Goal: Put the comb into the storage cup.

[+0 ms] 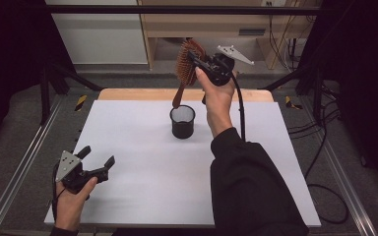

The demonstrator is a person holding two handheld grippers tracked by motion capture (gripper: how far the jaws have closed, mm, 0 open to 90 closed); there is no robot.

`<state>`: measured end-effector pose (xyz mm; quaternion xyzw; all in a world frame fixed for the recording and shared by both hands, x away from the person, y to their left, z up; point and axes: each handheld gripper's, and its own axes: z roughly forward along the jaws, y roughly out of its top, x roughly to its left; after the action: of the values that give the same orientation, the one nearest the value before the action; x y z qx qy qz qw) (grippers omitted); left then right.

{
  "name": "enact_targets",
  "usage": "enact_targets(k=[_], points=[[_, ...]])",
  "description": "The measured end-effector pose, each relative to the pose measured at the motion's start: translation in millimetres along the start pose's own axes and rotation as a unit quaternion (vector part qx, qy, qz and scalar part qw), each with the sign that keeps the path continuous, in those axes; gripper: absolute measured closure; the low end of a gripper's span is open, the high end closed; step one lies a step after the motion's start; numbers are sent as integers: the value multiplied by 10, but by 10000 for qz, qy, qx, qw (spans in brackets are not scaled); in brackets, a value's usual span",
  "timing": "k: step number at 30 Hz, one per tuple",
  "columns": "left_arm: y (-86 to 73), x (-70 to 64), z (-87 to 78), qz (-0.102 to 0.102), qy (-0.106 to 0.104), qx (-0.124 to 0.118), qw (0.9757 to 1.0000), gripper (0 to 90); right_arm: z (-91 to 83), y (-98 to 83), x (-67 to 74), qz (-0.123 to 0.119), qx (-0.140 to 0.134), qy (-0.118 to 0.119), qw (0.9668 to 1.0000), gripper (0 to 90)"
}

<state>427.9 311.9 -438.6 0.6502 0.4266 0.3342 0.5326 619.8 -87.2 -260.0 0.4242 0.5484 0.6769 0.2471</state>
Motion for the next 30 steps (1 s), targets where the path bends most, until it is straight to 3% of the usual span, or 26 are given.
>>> enact_targets(k=[18, 30], points=[[-4, -3, 6, 2, -55, -14, 10000, 34, -8, -4, -83, -134, 42, -121, 9998, 545], [-4, -7, 9, 17, -77, -6, 10000, 34, 18, -116, -148, -145, 217, -168, 9995, 543]])
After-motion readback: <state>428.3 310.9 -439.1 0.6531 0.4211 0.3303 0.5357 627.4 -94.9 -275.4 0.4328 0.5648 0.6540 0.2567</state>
